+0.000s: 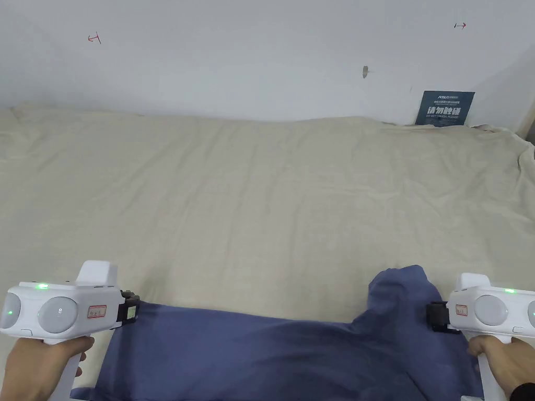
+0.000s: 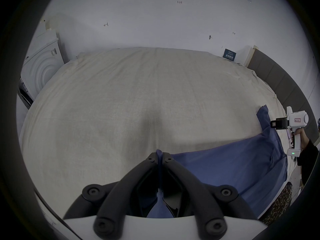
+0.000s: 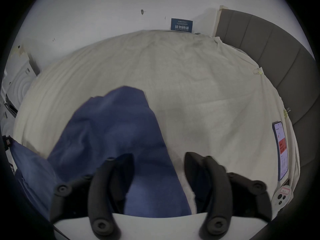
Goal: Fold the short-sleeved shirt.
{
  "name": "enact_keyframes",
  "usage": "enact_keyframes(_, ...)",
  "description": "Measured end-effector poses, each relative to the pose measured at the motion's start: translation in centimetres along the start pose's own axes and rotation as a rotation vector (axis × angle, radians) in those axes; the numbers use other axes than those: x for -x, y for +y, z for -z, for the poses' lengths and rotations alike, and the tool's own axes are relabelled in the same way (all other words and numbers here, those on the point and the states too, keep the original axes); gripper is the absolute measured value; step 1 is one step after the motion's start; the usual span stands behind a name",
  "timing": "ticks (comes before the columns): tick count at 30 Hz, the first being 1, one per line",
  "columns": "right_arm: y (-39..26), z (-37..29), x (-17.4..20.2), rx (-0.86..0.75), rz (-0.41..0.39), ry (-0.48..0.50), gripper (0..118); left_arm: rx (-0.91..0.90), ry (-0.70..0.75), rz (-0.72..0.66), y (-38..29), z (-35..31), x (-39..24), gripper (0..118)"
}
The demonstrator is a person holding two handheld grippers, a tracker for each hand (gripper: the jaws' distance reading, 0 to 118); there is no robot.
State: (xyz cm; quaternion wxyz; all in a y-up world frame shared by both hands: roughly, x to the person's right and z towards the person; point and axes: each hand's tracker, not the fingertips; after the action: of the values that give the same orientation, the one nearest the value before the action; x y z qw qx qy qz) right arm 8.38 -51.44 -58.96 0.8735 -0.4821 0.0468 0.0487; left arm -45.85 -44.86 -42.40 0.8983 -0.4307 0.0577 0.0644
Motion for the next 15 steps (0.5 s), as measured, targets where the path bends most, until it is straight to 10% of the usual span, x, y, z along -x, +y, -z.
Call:
enact_keyframes(3,-0.6,-0.1,0.0,-0.002,0.009,0.02,38,0.003,-0.002,-0.002,-0.1,0.0,0.0,0)
enact_keyframes(5,-0.6,-0.6,0.1,0.0,0.018,0.035,2,0.005,-0.001,-0.005,-0.3,0.0,0.0,0)
enact_keyframes(15,-1.9,-9.5,-0.6,-0.19,-0.017,0.115,2,-0.024,0.008,-0.084,-1.0,-1.0,1.4,0)
